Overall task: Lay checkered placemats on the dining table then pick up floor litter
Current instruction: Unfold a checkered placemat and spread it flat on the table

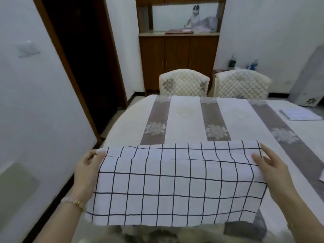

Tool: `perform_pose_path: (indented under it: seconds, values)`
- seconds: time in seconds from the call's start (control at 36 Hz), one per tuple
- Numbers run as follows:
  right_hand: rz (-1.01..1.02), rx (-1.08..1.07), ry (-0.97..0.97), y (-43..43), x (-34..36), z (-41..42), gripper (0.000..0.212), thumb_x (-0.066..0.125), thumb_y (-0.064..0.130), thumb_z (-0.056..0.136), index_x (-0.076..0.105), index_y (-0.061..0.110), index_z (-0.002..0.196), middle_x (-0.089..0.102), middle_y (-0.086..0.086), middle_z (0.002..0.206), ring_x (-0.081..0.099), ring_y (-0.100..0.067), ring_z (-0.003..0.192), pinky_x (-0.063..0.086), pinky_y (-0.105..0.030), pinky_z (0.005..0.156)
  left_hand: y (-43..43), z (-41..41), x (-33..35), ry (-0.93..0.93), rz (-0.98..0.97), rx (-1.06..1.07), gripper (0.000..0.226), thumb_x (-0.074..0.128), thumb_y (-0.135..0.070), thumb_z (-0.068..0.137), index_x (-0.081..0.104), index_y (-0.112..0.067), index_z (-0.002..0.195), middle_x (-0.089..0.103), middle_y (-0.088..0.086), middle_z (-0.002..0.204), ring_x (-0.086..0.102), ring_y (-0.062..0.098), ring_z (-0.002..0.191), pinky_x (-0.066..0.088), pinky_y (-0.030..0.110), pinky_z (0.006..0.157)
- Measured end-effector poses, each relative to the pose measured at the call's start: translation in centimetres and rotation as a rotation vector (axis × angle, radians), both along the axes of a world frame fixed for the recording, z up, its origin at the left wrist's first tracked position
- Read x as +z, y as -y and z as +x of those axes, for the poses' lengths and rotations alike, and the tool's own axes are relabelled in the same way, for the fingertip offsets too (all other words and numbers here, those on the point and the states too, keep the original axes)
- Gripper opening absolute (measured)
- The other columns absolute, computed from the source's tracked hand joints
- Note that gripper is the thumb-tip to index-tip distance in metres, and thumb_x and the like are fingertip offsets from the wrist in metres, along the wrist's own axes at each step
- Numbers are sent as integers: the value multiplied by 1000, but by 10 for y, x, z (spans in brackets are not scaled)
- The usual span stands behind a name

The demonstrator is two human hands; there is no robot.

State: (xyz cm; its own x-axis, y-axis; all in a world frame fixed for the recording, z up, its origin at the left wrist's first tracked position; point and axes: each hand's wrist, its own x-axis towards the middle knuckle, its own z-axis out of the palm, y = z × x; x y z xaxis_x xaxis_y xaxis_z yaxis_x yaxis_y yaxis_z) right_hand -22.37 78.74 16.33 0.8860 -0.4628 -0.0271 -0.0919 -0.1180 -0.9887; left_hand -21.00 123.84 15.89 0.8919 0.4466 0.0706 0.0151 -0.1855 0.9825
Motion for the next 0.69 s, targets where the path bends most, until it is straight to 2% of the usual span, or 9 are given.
perform_pose_path:
  seconds: [0.08,0.17,0.22,0.28,0.33,0.39,0.47,0.56,0.69]
  values:
    - [-11,-24,-78,11,-26,15,45,60,19,91,51,28,134,63,-12,115,59,-22,106,46,-41,90,10,24,-24,-68,-22,-47,9,65,-35,85,69,-27,83,74,1,80,68,14,77,53,28,67]
    - [-32,-51,-167,18,-55,25,46,60,19,92,49,26,136,62,-14,111,58,-25,109,43,-36,87,20,42,-52,-129,-15,-64,10,64,-28,86,68,-28,77,75,-5,73,68,5,63,51,24,57]
    - [-49,-67,-240,21,-73,31,46,60,19,91,49,24,136,61,-15,107,55,-29,114,42,-39,92,21,53,-73,-202,-8,-93,10,64,-26,86,67,-18,82,75,3,73,70,18,72,50,29,61]
    - [-72,-74,-302,22,-88,36,46,61,19,91,51,22,135,60,-16,103,55,-31,114,42,-41,94,20,63,-94,-274,-9,-137,16,63,-27,87,66,-12,90,73,11,87,67,30,89,52,37,75]
    - [-95,-81,-358,21,-98,40,46,61,16,90,51,19,135,59,-18,106,53,-32,115,41,-39,91,18,71,-112,-340,28,-154,23,63,-27,88,64,-6,98,69,14,99,62,32,100,48,39,85]
    - [-117,-83,-401,20,-110,45,47,62,14,90,50,13,136,59,-20,111,53,-28,110,40,-36,89,17,79,-128,-394,49,-151,26,64,-24,88,63,-2,101,66,15,101,59,30,102,43,33,83]
    - [-158,-84,-471,21,-129,52,45,63,14,89,53,1,131,59,-20,124,54,-33,117,40,-38,95,14,92,-147,-473,78,-167,27,64,-21,88,62,1,103,63,13,100,54,25,96,39,33,87]
    - [-193,-79,-509,23,-146,62,27,65,17,87,62,4,110,62,-13,104,60,-32,102,42,-36,86,12,102,-159,-493,131,-175,12,64,-15,87,62,-10,77,58,4,73,48,21,73,38,30,68]
    - [-289,-113,-539,28,-166,78,17,68,25,83,65,8,83,63,-8,80,56,-24,77,41,-33,73,14,115,-165,-478,255,-178,29,61,-15,88,50,-16,61,47,-2,57,39,14,58,31,26,57]
